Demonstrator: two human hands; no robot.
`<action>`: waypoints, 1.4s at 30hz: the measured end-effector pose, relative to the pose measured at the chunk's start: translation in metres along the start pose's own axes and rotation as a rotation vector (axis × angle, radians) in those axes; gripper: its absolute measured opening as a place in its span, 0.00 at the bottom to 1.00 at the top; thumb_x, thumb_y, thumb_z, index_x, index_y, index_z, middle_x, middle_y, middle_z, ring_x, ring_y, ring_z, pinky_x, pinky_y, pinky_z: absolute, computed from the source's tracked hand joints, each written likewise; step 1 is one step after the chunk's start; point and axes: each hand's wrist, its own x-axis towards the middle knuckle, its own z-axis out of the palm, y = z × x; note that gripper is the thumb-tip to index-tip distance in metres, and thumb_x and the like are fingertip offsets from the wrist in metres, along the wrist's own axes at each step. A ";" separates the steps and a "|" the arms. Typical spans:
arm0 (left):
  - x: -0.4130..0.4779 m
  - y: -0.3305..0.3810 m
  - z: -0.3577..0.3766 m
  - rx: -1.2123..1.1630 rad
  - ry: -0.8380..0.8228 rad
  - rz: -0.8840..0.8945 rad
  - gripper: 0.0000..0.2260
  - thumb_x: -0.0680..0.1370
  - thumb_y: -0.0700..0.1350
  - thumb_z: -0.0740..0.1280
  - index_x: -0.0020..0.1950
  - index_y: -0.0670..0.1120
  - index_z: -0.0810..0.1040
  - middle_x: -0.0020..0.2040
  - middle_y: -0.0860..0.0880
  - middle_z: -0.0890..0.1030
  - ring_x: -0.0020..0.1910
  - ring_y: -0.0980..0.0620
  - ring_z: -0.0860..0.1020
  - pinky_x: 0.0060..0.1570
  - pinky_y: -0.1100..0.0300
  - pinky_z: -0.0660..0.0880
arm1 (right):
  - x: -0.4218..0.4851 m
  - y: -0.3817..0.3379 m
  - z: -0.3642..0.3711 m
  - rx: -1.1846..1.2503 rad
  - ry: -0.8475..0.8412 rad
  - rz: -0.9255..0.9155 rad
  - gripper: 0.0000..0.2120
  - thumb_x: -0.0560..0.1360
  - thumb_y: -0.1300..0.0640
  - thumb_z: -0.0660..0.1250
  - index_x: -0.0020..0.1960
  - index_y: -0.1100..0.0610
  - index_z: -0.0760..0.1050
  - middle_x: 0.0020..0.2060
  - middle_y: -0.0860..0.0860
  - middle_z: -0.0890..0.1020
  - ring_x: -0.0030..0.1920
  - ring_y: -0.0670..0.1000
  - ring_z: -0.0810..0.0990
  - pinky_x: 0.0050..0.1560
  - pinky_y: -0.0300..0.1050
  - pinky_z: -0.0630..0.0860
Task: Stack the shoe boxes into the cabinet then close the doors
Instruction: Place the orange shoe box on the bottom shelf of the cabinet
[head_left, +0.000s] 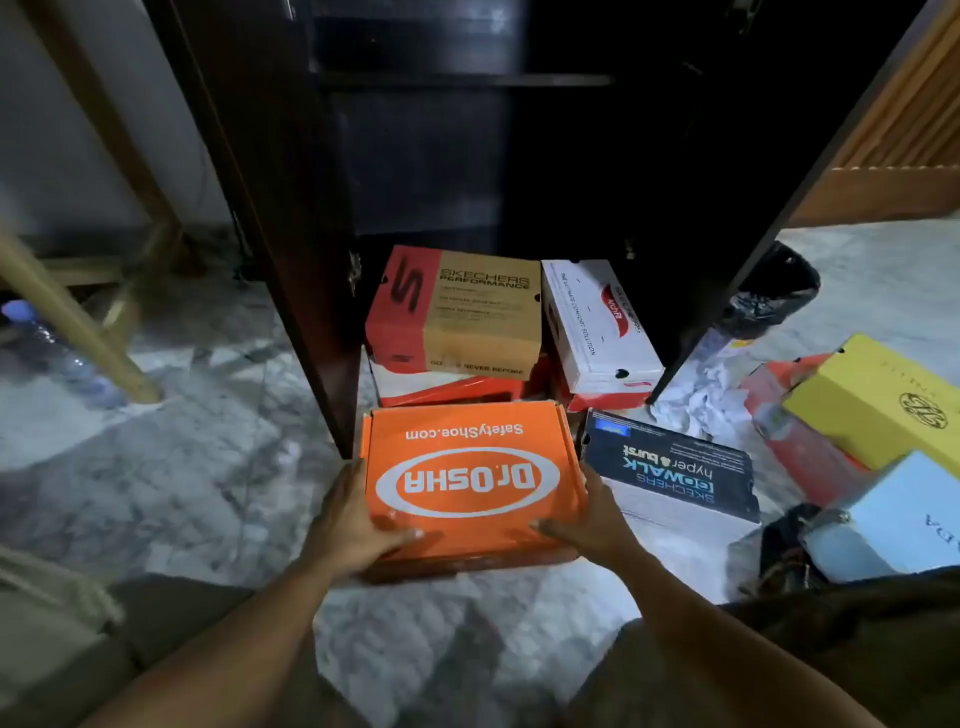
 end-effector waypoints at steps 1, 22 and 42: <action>0.000 -0.007 0.006 -0.070 -0.022 0.008 0.56 0.54 0.74 0.77 0.76 0.61 0.56 0.71 0.56 0.67 0.70 0.53 0.69 0.67 0.44 0.72 | -0.002 0.004 0.003 0.093 -0.010 -0.025 0.35 0.67 0.62 0.80 0.68 0.49 0.67 0.59 0.35 0.80 0.60 0.42 0.80 0.62 0.50 0.78; -0.022 -0.001 0.011 -0.261 -0.065 -0.068 0.61 0.51 0.68 0.82 0.76 0.67 0.49 0.64 0.60 0.77 0.62 0.55 0.78 0.59 0.45 0.77 | -0.013 0.028 0.008 0.077 0.081 -0.050 0.48 0.59 0.52 0.86 0.71 0.40 0.63 0.61 0.35 0.79 0.59 0.38 0.80 0.54 0.37 0.81; -0.066 0.097 -0.063 -0.186 0.235 0.077 0.60 0.54 0.66 0.81 0.79 0.62 0.51 0.47 0.64 0.78 0.48 0.57 0.80 0.52 0.57 0.79 | -0.074 -0.072 -0.058 -0.088 0.430 -0.107 0.63 0.49 0.37 0.84 0.78 0.50 0.60 0.59 0.42 0.74 0.59 0.46 0.74 0.62 0.49 0.76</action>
